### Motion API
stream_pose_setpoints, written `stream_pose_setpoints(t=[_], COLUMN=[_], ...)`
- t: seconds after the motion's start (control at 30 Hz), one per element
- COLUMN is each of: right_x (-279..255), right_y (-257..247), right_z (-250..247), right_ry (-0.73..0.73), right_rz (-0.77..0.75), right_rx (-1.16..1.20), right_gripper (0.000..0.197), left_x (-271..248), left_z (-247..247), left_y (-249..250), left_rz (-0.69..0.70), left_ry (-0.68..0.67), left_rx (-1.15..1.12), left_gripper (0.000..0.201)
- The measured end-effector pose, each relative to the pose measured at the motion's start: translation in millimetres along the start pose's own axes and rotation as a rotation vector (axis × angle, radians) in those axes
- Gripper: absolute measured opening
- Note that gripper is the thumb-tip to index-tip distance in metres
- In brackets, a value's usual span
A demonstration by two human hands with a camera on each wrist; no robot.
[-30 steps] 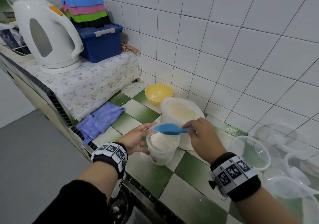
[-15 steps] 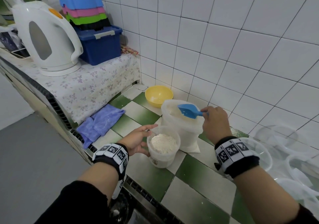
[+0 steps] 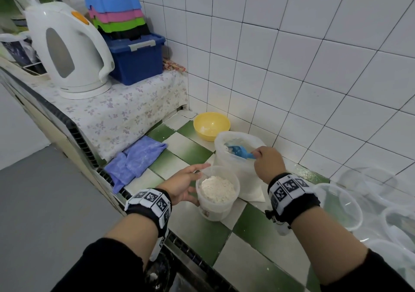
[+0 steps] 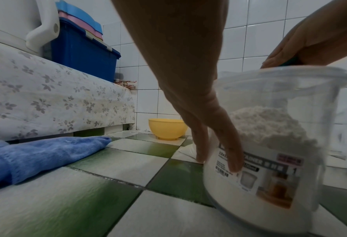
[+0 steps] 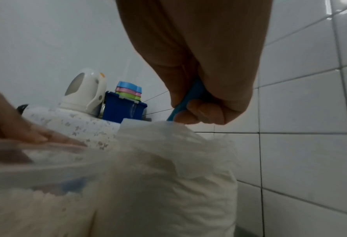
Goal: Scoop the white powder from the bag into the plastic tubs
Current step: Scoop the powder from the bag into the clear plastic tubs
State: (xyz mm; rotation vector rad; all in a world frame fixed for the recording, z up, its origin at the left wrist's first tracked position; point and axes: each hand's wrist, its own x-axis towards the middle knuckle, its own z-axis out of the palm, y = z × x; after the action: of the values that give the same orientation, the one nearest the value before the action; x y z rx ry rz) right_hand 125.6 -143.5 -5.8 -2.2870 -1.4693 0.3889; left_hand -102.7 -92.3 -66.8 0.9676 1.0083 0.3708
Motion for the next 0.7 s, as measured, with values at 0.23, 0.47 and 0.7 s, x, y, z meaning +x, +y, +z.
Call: stream_pose_setpoints(t=[0.23,0.47,0.7], right_x=[-1.2,-8.5,-29.2], right_y=[14.2,26.4,36.4], right_z=[-1.0,-19.1,-48.7], right_ry=[0.033,0.088,-0.012], right_rz=[0.256,0.329,0.262], right_rx=[0.374,0.670,0.822], right_gripper=[0.032,0.028,0.024], left_x=[-2.3,-7.2,-9.7], left_z=[2.7,5.1,8.3], left_y=[-2.1,-5.9,-7.3], left_rz=[0.022,0.044,0.052], left_ry=[0.008,0.022,0.040], left_rx=[0.011,0.000,-0.006], left_gripper=[0.035,0.032,0.033])
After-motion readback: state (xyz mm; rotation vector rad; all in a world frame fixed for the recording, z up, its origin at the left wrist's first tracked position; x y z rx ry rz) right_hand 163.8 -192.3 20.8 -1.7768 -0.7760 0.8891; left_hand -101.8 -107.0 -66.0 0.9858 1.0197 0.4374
